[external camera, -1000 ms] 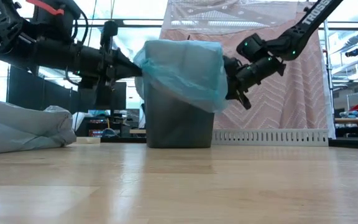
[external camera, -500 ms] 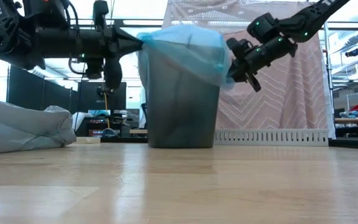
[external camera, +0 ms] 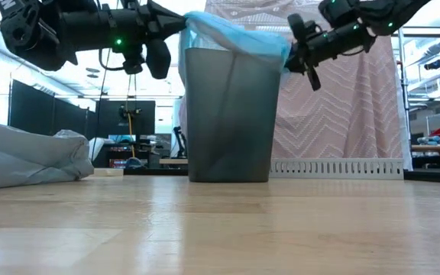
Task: Place trash/remove bag and relplace
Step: Remove the blue trash bag from the trash bin
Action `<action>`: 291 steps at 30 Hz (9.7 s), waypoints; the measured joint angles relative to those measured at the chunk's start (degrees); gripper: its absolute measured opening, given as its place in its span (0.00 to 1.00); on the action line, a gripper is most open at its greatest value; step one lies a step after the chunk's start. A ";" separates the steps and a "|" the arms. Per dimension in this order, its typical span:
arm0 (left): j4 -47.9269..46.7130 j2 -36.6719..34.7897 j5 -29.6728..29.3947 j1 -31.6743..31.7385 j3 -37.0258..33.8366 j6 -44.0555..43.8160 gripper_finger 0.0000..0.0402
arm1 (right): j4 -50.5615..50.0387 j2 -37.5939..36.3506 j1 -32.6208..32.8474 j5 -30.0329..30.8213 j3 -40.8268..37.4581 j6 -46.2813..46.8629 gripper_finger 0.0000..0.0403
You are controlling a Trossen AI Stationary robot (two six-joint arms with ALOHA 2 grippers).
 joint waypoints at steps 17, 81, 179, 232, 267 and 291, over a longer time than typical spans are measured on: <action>0.46 -0.28 -0.75 1.45 6.03 0.62 0.02 | -1.78 -1.54 1.28 0.48 16.68 -4.63 0.00; -103.65 -31.86 6.71 16.79 34.92 10.75 0.00 | -9.11 5.71 14.53 0.77 24.12 -19.89 0.00; -107.62 -11.54 27.78 14.08 54.34 23.64 0.00 | -18.03 30.23 21.55 -5.07 42.67 -30.14 0.00; -96.01 -9.70 27.13 17.40 54.36 26.98 0.00 | -19.39 25.40 20.44 -3.85 45.68 -30.45 0.00; -101.50 -8.52 29.84 21.90 54.31 33.07 0.00 | -16.88 25.42 18.95 -12.20 45.68 -29.01 0.00; -82.36 -7.13 35.12 20.87 54.27 23.73 0.01 | -20.57 25.42 17.77 -9.17 45.68 -32.04 0.00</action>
